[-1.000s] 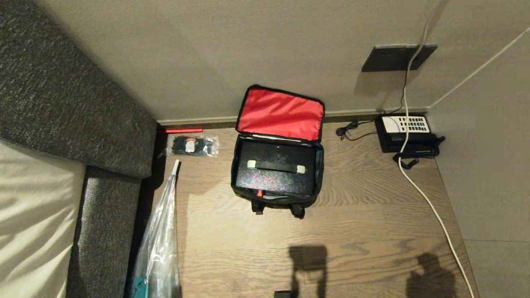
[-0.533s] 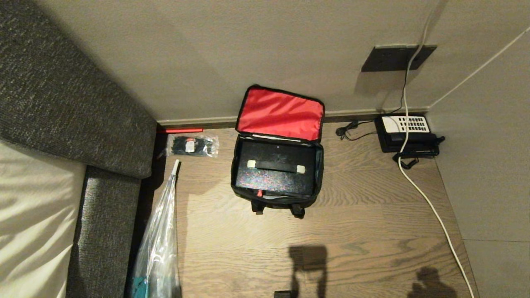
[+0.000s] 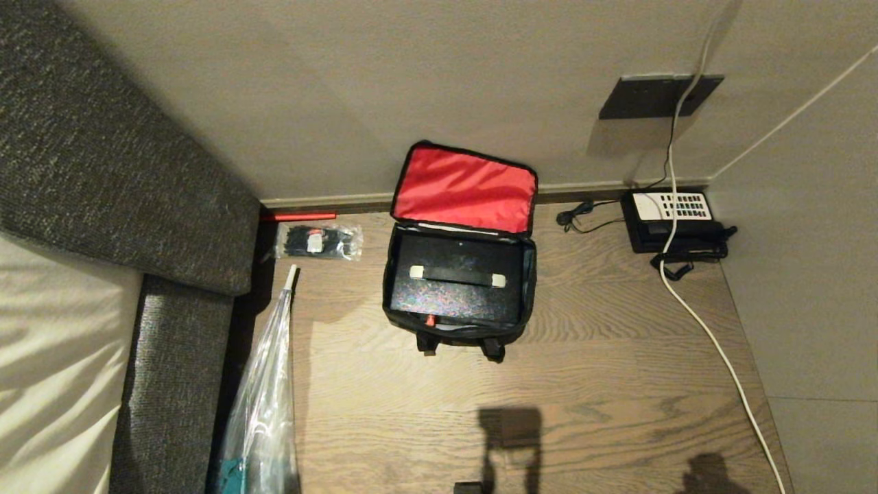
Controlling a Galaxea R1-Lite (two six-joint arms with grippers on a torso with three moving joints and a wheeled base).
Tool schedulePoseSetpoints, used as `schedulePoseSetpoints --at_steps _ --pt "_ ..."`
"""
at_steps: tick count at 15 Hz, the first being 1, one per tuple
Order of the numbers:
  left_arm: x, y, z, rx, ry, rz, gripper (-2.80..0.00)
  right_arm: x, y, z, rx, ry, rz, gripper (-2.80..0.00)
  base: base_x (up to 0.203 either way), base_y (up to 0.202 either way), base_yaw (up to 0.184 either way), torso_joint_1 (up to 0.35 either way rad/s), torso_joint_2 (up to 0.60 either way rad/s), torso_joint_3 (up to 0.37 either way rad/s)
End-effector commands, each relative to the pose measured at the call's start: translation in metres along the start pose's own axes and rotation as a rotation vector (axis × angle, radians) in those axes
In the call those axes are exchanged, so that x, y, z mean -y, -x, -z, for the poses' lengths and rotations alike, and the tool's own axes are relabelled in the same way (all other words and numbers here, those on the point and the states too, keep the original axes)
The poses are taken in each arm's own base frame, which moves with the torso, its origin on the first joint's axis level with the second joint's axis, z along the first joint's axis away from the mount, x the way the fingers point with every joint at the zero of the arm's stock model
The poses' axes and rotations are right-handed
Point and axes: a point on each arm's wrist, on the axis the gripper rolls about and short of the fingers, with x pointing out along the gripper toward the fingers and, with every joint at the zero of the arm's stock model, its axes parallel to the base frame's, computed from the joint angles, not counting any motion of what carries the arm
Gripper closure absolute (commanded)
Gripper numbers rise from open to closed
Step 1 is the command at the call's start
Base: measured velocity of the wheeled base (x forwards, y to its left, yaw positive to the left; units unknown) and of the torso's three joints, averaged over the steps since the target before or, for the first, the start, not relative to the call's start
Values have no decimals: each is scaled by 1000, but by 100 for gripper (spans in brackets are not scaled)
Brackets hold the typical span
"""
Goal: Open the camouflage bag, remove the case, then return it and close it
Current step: Grip the handle
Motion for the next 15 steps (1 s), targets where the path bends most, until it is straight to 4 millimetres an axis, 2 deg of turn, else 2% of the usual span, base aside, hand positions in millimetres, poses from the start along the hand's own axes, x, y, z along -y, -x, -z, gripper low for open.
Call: schedulePoseSetpoints --at_steps 1,6,8,12,15 --pt "0 0 0 2 0 -1 0 0 -1 0 -1 2 -1 0 0 0 0 0 0 0" --pt "0 0 0 3 0 -1 0 -1 -11 -31 -30 14 -8 0 0 0 0 0 0 0" --pt "0 0 0 3 0 -1 0 -1 -24 -48 -103 75 -12 0 0 0 0 0 0 0" --pt "0 0 0 3 0 -1 0 -2 -75 -90 -212 203 -39 0 0 0 0 0 0 0" --pt "0 0 0 1 0 0 0 -9 -138 -123 -218 244 -73 0 0 0 0 0 0 0"
